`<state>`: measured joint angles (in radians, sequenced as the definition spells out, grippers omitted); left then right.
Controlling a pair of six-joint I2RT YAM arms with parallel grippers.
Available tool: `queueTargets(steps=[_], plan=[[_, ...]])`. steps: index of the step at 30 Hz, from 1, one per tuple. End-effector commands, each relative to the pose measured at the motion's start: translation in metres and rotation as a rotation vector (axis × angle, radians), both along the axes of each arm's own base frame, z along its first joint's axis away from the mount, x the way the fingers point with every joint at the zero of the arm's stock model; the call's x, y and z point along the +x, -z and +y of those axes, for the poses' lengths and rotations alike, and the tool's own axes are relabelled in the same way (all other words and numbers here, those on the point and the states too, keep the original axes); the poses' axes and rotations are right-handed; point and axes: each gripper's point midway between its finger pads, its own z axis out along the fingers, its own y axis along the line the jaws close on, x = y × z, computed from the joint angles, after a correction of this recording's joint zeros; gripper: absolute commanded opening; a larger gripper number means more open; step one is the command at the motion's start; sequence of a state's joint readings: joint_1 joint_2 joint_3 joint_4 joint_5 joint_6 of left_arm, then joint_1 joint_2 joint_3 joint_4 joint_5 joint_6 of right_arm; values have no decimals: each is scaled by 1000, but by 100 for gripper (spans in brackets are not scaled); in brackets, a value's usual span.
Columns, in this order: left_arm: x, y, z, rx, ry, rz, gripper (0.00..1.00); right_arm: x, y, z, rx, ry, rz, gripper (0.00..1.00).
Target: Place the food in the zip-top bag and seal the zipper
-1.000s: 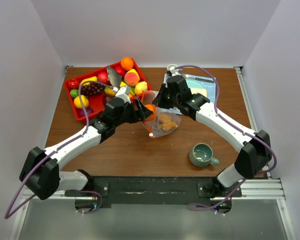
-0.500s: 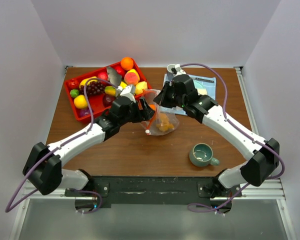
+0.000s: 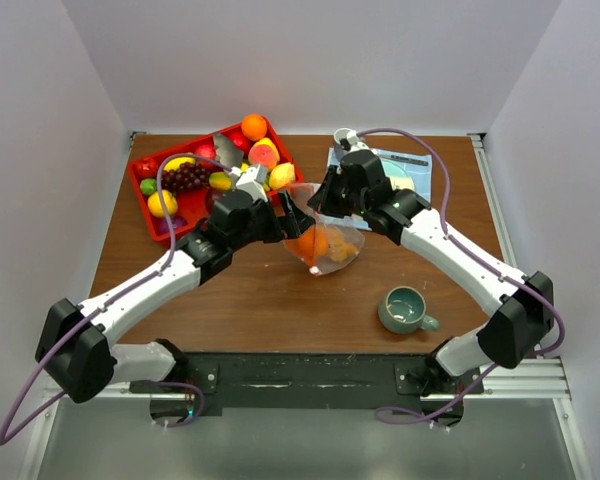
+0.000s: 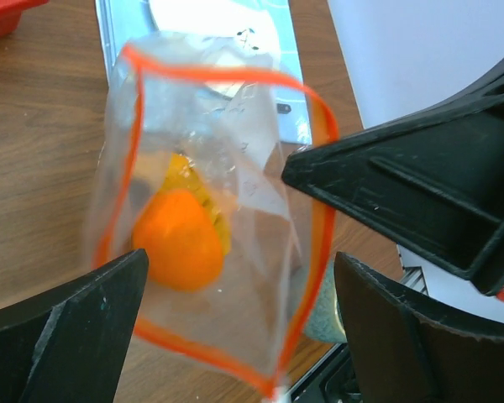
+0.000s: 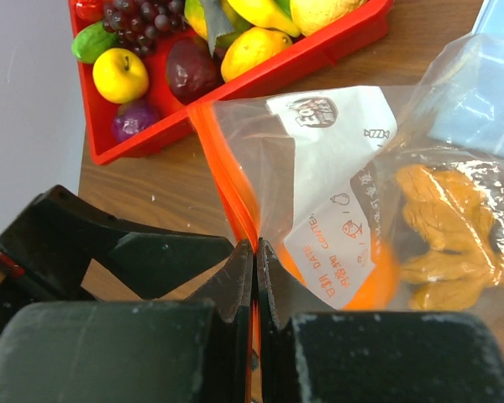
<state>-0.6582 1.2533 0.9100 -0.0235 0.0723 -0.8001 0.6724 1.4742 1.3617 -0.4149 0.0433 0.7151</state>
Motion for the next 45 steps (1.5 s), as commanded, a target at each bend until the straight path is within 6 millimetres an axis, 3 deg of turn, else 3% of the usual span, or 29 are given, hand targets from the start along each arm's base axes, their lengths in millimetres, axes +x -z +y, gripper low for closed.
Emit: queueTargets(steps=[1, 5, 7, 8, 10, 11, 12, 14, 18, 22, 24, 26, 27, 31, 35, 45], plan=[[2, -31, -8, -40, 29, -72, 98, 2, -3, -1, -9, 5, -16, 0], [3, -37, -7, -51, 25, -88, 98, 0, -4, -7, -34, 9, -23, 0], [11, -53, 8, -38, -51, -120, 96, -1, -4, -21, -89, 41, -24, 0], [20, -68, 18, -33, -106, -157, 93, -3, -11, -30, -112, 49, -46, 0], [38, -77, 46, -17, -202, -165, 91, -4, -15, -53, -154, 98, -60, 0], [46, -86, 57, -23, -235, -178, 88, -8, -27, -64, -155, 108, -89, 0], [63, -83, 79, -12, -302, -168, 87, -10, -32, -73, -160, 118, -98, 0], [80, -81, 103, 22, -396, -179, 86, -16, -43, -93, -185, 149, -117, 0], [119, -53, 139, 115, -527, -144, 82, -21, -72, -107, -196, 173, -170, 0], [140, -29, 180, 222, -690, -106, 81, -16, -77, -104, -192, 171, -181, 0], [148, -12, 203, 288, -759, -78, 81, -12, -59, -95, -197, 146, -143, 0], [154, -1, 214, 348, -782, -49, 81, -6, -47, -87, -189, 135, -121, 0], [155, 19, 222, 409, -802, -3, 83, -6, -34, -82, -186, 117, -101, 0], [162, 57, 225, 480, -777, 53, 89, 7, -2, -57, -158, 64, -59, 0], [174, 91, 225, 510, -741, 106, 94, 12, 13, -37, -109, 14, -35, 0], [188, 138, 234, 615, -739, 191, 95, 12, 28, -32, -100, -8, -16, 0]])
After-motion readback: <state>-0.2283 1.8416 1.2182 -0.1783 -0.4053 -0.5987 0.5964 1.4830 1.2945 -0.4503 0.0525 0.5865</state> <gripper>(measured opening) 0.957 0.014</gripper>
